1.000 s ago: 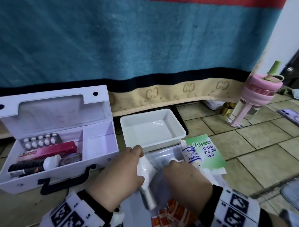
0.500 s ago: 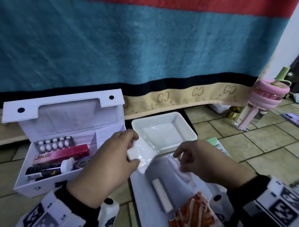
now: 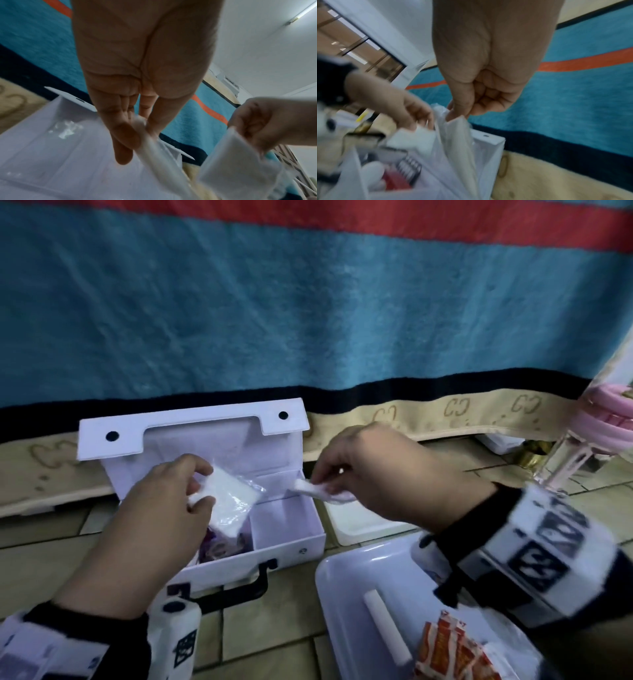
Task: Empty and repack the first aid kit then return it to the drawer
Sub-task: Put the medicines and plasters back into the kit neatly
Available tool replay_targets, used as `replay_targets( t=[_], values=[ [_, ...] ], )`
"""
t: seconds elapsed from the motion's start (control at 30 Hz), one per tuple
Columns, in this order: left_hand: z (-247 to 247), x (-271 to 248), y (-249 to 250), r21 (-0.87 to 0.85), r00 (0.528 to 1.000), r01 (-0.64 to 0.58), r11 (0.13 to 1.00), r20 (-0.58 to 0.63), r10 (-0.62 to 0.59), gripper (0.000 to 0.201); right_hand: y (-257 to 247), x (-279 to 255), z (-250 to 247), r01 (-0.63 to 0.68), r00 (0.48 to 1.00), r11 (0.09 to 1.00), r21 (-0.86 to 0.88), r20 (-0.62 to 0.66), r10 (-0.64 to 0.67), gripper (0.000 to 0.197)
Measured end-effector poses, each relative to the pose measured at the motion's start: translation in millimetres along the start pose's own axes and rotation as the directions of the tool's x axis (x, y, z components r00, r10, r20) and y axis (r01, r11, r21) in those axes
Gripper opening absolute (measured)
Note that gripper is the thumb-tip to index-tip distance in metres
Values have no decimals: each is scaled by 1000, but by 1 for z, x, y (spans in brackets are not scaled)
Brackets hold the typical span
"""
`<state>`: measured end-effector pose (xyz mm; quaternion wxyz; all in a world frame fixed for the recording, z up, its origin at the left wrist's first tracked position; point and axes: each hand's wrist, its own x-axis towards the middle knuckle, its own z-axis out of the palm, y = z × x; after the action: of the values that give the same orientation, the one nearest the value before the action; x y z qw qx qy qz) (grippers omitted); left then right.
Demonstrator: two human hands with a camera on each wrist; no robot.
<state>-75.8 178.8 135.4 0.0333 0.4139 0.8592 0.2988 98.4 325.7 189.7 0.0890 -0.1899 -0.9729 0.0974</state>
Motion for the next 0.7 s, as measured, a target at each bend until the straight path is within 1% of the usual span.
replay_targets(
  t=[0.07, 0.1, 0.13, 0.2, 0.33, 0.4, 0.47, 0.53, 0.6, 0.63, 0.7],
  values=[
    [-4, -1, -7, -14, 1000, 5, 1000, -4, -5, 24, -8, 21, 21, 137, 990, 978, -156, 66, -128, 32],
    [-5, -1, -10, -14, 1000, 4, 1000, -12, -5, 24, -12, 30, 32, 186, 979, 956, -225, 120, -162, 35],
    [-7, -1, -14, -10, 1000, 3, 1000, -21, -3, 24, -17, 38, 43, 214, 971, 935, -283, 171, -170, 36],
    [-9, -1, -19, -16, 999, 2, 1000, -32, -3, 24, -24, 51, 63, 217, 962, 910, -354, 237, -137, 36],
    [-13, -3, -29, -74, 1000, -3, 997, 3, 3, 23, -24, 70, 88, 146, 956, 927, -346, 290, -42, 35],
    [-13, -2, -34, -78, 1000, -1, 997, 17, 2, 24, -23, 75, 97, 127, 944, 929, -347, 329, -7, 33],
    [-13, 0, -38, -57, 1000, 6, 998, 24, -5, 25, -23, 79, 108, 91, 915, 937, -337, 400, 55, 30],
    [-13, 4, -41, -35, 999, 0, 999, 49, 2, 26, -24, 82, 117, 46, 865, 947, -318, 487, 122, 27],
    [-12, 8, -44, -36, 997, -10, 999, 78, 13, 27, -22, 83, 118, -19, 837, 964, -266, 522, 161, 27],
    [-11, 10, -45, -37, 996, -14, 999, 85, 17, 27, -20, 82, 116, -52, 837, 974, -221, 522, 163, 28],
    [-10, 15, -48, -38, 996, -27, 999, 89, 31, 28, -12, 78, 111, -123, 856, 987, -104, 493, 159, 34]
  ],
)
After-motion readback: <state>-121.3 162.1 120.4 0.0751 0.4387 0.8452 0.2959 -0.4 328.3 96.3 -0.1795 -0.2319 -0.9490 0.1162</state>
